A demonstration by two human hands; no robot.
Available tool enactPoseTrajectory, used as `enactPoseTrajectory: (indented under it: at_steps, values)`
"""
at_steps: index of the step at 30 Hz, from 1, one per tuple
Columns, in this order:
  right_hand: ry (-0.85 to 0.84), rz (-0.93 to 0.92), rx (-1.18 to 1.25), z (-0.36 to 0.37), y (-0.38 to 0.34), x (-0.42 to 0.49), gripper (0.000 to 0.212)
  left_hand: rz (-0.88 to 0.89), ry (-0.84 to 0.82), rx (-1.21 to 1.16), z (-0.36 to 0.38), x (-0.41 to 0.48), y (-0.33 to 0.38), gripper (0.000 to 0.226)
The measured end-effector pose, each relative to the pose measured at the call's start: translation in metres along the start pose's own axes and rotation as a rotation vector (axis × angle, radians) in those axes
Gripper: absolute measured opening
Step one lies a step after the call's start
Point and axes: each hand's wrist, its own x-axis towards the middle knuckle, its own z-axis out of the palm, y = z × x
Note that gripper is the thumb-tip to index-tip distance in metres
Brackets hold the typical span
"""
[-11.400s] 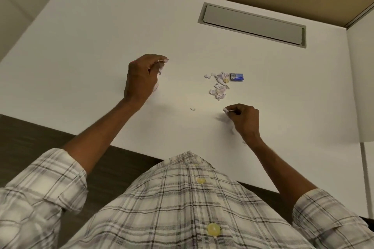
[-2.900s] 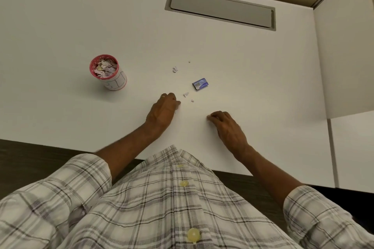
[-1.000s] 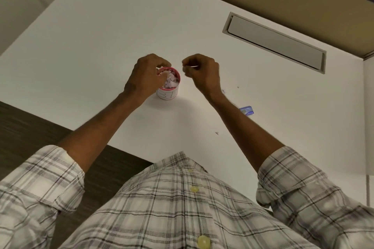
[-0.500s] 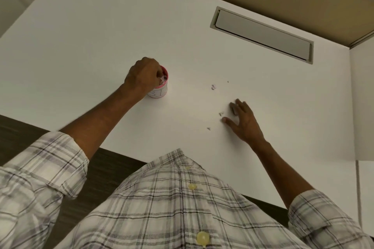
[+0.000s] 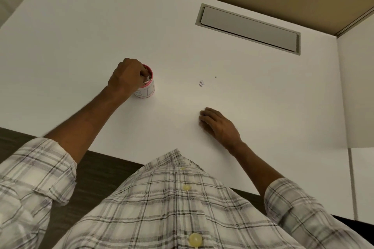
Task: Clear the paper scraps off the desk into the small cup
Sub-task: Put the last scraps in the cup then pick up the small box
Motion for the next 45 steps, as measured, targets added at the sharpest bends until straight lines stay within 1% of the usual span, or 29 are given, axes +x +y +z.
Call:
enactPoseTrajectory:
  at_steps: [3,5,6,9,10,11,13,14,17,19,21,23,24,27,30,32,34,36,37,39,42,45]
  values:
    - [-0.025,-0.022,-0.07,-0.005,0.016,0.008,0.021,-0.003,0.064,-0.042,-0.003,-0.006,-0.004,0.02]
    - [-0.018,0.038,-0.091,-0.01,0.025,0.014,0.019,-0.033,0.104,-0.088,-0.004,-0.01,-0.006,0.021]
    - [-0.01,0.108,-0.084,-0.012,0.03,0.018,0.019,-0.043,0.124,-0.11,-0.004,-0.012,-0.007,0.022]
    - [-0.018,0.424,0.009,-0.016,0.045,0.039,0.026,-0.044,0.177,-0.14,-0.005,-0.021,-0.006,0.021]
    - [-0.042,0.497,0.053,-0.015,0.05,0.048,0.033,-0.042,0.194,-0.152,-0.005,-0.024,-0.006,0.021]
    - [-0.085,0.529,0.088,-0.014,0.055,0.058,0.045,-0.041,0.213,-0.166,-0.005,-0.026,-0.006,0.02]
    - [-0.197,0.509,0.114,-0.01,0.063,0.077,0.068,-0.04,0.254,-0.189,-0.005,-0.03,-0.005,0.019]
    - [-0.25,0.496,0.122,-0.009,0.064,0.085,0.072,-0.038,0.275,-0.199,-0.005,-0.032,-0.004,0.019]
    - [-0.359,0.411,0.081,0.001,0.057,0.097,0.064,-0.018,0.332,-0.222,-0.005,-0.037,-0.001,0.019]
    - [-0.356,0.303,0.087,0.008,0.042,0.094,0.059,0.005,0.362,-0.226,-0.004,-0.04,0.003,0.019]
    - [-0.333,0.143,0.108,0.012,0.026,0.085,0.056,0.055,0.376,-0.255,-0.001,-0.044,0.012,0.019]
    - [-0.339,-0.001,0.135,0.013,0.012,0.069,0.055,0.131,0.362,-0.328,0.006,-0.05,0.025,0.016]
    - [-0.349,-0.037,0.153,0.012,0.008,0.06,0.055,0.17,0.346,-0.364,0.012,-0.053,0.033,0.015]
    - [-0.309,-0.023,0.179,0.003,0.009,0.026,0.059,0.246,0.223,-0.441,0.039,-0.061,0.052,0.019]
    - [-0.222,0.031,0.123,-0.011,0.027,-0.01,0.061,0.238,0.039,-0.413,0.078,-0.067,0.062,0.027]
    - [-0.192,0.159,0.119,-0.023,0.042,-0.033,0.066,0.216,-0.07,-0.357,0.104,-0.072,0.064,0.031]
    - [-0.192,0.294,0.131,-0.033,0.054,-0.052,0.07,0.225,-0.139,-0.312,0.126,-0.077,0.067,0.038]
    - [-0.213,0.356,0.153,-0.037,0.059,-0.065,0.074,0.239,-0.177,-0.296,0.142,-0.077,0.073,0.045]
    - [-0.224,0.351,0.164,-0.037,0.058,-0.068,0.075,0.243,-0.186,-0.287,0.148,-0.076,0.076,0.048]
    - [-0.221,0.285,0.174,-0.034,0.054,-0.064,0.074,0.258,-0.175,-0.251,0.158,-0.072,0.083,0.049]
    - [-0.219,0.138,0.157,-0.023,0.039,-0.043,0.06,0.33,-0.125,-0.161,0.168,-0.065,0.085,0.038]
    - [-0.225,0.038,0.072,-0.012,0.027,-0.026,0.046,0.351,-0.141,-0.082,0.168,-0.059,0.082,0.029]
